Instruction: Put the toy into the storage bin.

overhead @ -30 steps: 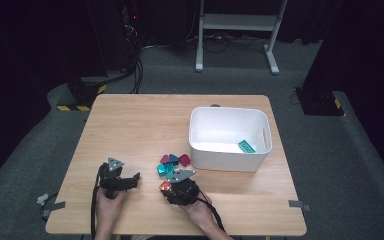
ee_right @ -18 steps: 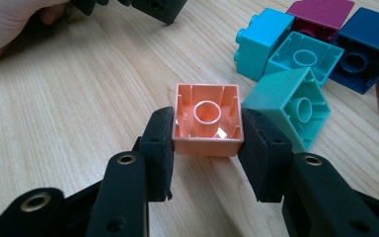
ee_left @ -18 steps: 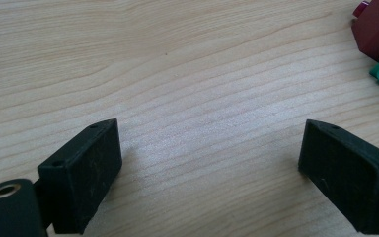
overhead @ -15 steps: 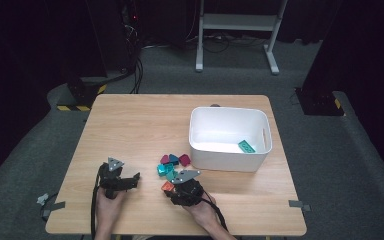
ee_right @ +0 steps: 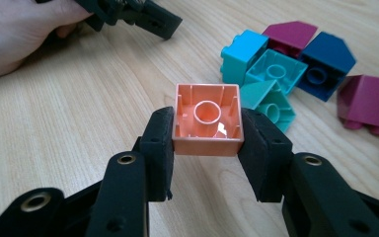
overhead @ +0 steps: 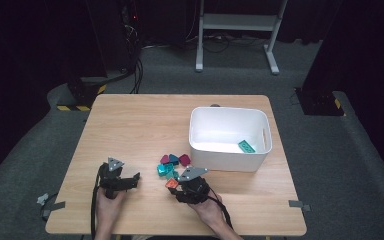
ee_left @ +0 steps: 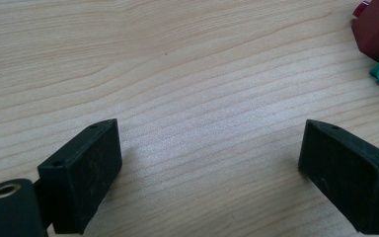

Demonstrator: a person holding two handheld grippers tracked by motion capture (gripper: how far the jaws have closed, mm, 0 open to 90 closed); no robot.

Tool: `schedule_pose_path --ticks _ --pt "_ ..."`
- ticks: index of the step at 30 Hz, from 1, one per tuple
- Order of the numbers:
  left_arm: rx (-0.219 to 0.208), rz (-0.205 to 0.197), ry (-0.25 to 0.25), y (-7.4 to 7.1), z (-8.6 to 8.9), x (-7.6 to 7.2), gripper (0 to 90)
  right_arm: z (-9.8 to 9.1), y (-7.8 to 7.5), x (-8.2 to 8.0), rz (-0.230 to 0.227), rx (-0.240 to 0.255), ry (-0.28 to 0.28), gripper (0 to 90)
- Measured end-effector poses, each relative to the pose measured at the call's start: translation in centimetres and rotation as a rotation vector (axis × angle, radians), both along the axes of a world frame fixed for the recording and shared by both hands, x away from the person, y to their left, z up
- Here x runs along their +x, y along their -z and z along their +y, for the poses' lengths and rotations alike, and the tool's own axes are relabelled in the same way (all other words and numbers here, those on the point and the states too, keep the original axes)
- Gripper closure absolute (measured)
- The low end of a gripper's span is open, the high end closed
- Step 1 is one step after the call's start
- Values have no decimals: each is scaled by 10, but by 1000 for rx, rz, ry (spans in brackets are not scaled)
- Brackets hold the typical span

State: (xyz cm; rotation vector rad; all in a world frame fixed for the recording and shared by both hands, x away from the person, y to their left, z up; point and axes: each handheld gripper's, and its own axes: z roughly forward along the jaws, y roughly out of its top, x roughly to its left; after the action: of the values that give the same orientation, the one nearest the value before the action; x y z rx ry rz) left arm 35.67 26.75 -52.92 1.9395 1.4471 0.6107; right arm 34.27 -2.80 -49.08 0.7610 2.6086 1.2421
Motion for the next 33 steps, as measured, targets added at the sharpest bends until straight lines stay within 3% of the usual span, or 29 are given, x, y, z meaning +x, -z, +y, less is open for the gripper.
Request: schedule_pose_path --ticks 25,33 --pt "0 0 0 0 0 0 94 -35 -41 7 -5 40 6 591" --pt "0 0 0 0 0 0 94 -44 -54 12 16 57 13 591"
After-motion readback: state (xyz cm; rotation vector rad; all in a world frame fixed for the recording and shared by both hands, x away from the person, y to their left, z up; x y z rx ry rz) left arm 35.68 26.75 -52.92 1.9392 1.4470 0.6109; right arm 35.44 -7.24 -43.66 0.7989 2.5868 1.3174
